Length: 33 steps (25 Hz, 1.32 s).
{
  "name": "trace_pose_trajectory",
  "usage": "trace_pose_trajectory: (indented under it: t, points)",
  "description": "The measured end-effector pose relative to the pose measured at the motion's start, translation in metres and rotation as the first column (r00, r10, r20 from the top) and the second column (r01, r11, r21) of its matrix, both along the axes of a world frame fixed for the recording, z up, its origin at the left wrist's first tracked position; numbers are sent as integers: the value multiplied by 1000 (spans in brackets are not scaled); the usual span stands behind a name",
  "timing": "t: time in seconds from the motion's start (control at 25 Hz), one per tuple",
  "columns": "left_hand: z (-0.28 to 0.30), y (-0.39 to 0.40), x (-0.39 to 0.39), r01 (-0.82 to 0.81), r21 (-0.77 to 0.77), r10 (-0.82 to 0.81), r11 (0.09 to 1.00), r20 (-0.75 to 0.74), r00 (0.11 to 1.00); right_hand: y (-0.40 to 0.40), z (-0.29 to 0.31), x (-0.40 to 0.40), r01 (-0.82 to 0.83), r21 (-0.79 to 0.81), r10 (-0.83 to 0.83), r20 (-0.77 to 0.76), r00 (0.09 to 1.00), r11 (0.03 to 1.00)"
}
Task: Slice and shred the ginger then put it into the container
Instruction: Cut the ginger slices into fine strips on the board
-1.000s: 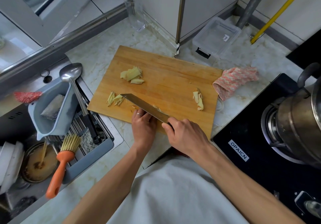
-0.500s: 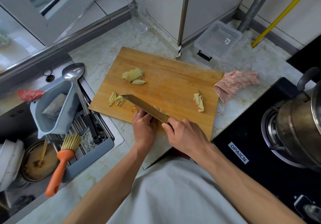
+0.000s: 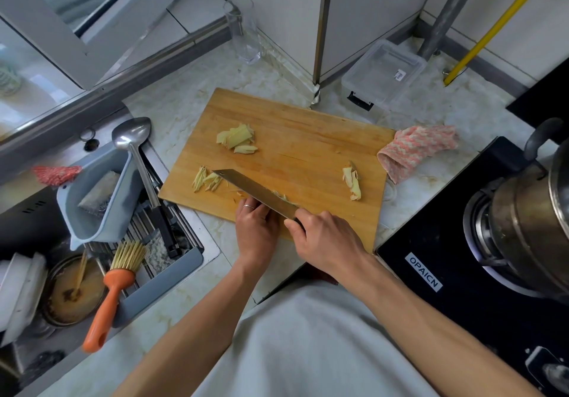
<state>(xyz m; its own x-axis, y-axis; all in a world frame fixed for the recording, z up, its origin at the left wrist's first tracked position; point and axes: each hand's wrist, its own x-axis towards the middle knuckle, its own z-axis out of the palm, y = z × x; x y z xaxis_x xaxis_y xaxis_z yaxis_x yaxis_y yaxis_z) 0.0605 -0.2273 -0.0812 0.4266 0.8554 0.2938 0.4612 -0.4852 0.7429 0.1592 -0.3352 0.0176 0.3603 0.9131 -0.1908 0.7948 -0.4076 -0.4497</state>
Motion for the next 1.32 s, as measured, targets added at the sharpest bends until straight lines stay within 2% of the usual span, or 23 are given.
trace_pose_trajectory:
  t: [1.04,1.32]
  points:
    - [-11,3,-1,-7,23,7,1000,-10,1000,7,5,7,3,-100,-7,-40,999,995]
    - [-8,2,-2,-2,50,3,999,-13,1000,11,12,7,118,-200,-179,-323,929,973]
